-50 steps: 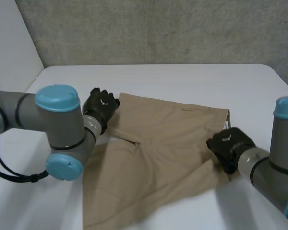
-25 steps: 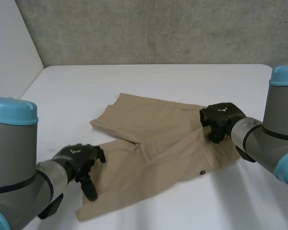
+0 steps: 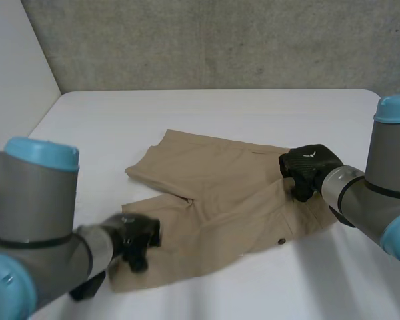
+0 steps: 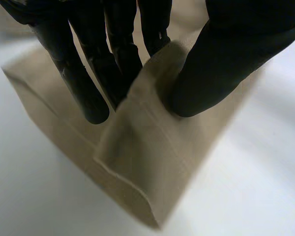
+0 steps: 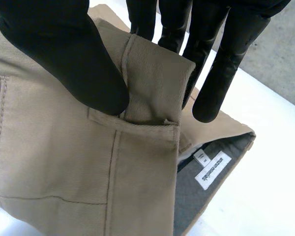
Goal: Fold the shorts.
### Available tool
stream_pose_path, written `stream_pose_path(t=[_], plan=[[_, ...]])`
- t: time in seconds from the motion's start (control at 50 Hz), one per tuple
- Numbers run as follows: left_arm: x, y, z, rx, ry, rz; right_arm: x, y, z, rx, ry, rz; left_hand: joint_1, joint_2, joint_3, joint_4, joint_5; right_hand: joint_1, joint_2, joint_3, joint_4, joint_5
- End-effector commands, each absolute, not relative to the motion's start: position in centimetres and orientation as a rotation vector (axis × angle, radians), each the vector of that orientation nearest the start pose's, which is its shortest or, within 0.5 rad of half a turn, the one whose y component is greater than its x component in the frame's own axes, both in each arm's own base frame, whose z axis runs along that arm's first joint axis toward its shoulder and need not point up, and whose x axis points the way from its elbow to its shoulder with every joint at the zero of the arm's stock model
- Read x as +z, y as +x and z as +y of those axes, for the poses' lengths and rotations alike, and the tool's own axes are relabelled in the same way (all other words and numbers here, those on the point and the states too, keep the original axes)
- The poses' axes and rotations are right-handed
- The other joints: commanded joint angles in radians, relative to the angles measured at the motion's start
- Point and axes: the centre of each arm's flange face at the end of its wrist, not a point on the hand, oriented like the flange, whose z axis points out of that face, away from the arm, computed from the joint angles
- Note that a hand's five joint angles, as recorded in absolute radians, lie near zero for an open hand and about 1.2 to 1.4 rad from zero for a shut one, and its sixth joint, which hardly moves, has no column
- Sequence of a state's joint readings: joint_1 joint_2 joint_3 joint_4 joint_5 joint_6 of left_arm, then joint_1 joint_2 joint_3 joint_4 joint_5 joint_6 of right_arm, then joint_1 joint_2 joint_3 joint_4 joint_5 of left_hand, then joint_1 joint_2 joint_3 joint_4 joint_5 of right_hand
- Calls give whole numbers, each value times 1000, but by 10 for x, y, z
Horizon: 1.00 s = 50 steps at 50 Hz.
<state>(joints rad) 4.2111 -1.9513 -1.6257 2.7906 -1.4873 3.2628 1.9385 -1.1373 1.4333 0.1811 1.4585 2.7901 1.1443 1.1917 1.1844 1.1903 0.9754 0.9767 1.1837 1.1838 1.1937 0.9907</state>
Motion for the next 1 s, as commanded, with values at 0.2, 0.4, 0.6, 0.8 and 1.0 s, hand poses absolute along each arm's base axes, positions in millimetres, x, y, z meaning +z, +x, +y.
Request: stream_pose_path(t=[0.2,0.4,0.6,0.8,1.0], plan=[[198,-353,-349,-2115,1072,1931,201,268,-338,-2116,-1015,2301,252,205,212,206,246,420,213,212,203,231],[170,-387,-397,-2327,997,1634,164,282,-389,-2411,-1212,2254,252,205,212,206,246,420,213,212,203,231],[133,-397,-396,-2411,971,1570,146,288,-407,-2564,-1150,2155,-970,-1017,-1010,-1016,-975,-802,-1009,-1009,-1019,-991],[177,-377,-367,-2458,850,1526,211,267,-365,-2453,-946,2138,-970,-1017,-1010,-1016,-975,-802,-1009,-1009,-1019,-991],[196,-330,-309,-2387,733,2052,175,224,-322,-1711,-837,2499,-970,-1017,-1010,-1016,-975,-802,-1009,-1009,-1019,-991]])
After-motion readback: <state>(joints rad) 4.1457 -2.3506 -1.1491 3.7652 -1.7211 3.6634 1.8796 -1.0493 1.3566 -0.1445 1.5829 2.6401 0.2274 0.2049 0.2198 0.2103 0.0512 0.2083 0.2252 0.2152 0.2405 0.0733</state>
